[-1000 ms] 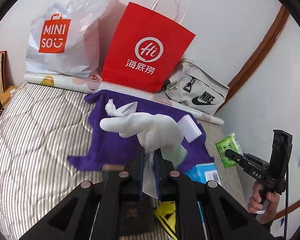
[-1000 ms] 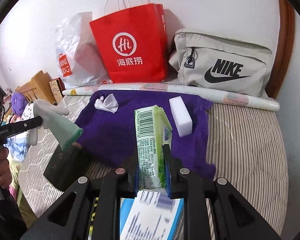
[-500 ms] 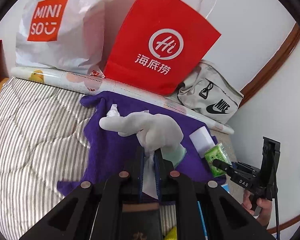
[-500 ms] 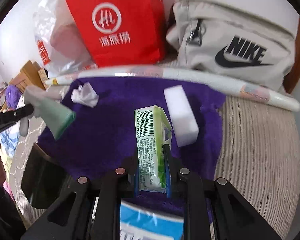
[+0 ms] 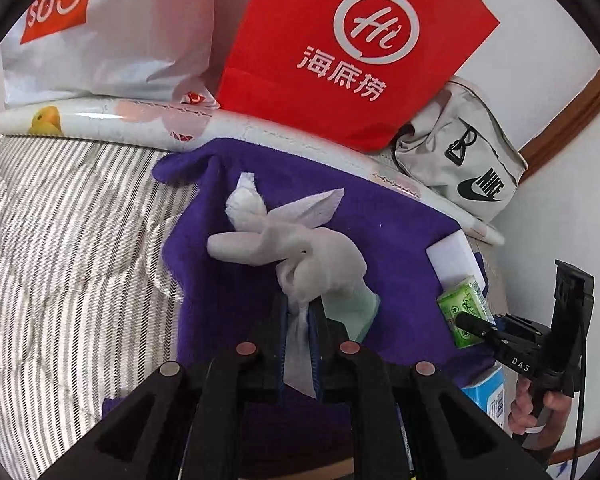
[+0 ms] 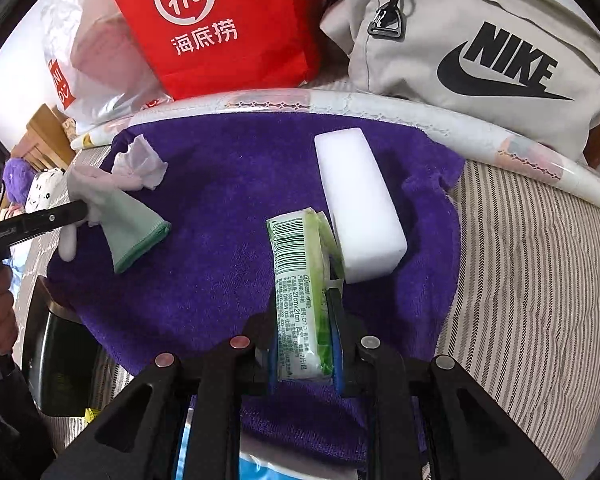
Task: Organize soft objects
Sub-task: 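Release the glove with the left gripper while the right gripper drops the packet onto the towel, then grasp the white-and-green snack packet with the left gripper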
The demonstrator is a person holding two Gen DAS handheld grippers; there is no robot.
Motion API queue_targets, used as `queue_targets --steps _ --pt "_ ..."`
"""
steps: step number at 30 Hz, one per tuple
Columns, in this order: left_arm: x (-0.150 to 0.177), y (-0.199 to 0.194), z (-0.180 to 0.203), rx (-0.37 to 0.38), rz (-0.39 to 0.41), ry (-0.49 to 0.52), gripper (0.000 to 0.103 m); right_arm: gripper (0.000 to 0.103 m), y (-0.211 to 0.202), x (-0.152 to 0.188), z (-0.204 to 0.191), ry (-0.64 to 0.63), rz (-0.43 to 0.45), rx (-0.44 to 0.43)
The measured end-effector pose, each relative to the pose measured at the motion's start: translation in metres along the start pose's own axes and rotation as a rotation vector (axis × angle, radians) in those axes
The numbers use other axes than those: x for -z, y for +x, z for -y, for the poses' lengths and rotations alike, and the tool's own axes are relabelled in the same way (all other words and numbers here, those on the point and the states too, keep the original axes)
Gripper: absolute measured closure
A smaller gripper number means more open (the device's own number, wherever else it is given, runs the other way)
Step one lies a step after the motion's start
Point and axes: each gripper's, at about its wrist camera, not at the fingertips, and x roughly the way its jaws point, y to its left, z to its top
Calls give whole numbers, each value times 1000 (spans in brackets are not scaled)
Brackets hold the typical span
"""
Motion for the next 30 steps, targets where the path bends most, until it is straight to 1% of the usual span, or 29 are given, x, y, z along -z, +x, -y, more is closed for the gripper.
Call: queue_targets --steps 1,3,4,5,6,8,9,11,13,17,19,22,25,27,30 --pt "-1 1 0 -6 -2 3 92 82 1 0 0 0 -3 2" --pt "-2 3 1 -21 -12 16 90 77 3 0 2 1 -10 4" --pt "-2 3 1 -26 -17 20 83 71 4 0 3 2 -14 4" --pt "-3 4 2 -33 -27 23 72 63 4 1 3 3 -15 7" --pt "-3 4 3 -35 -35 28 67 60 3 2 4 4 -12 8" --pt "-1 1 6 -41 -43 53 44 53 -2 3 3 2 4 4" --pt "0 -2 7 -51 -31 60 43 52 -4 3 2 1 9 3" --pt "3 -10 10 -73 -13 75 43 50 -10 5 2 -4 17 15" --pt "6 -20 13 -75 -3 85 43 50 -18 7 1 1 29 24" --pt "13 -45 16 -89 46 79 43 50 -42 15 -2 12 71 26" --pt "20 -60 19 -90 77 83 43 50 -57 21 -6 14 102 22" --pt "38 -90 25 -93 158 108 43 50 -82 34 -14 16 157 12" --pt "58 -114 31 -93 203 136 43 50 -106 54 -25 15 211 -2" --pt "70 -122 38 -92 188 147 43 50 -116 66 -30 25 228 -7" --pt "93 -131 45 -70 147 174 43 50 -129 88 -39 32 231 -35"
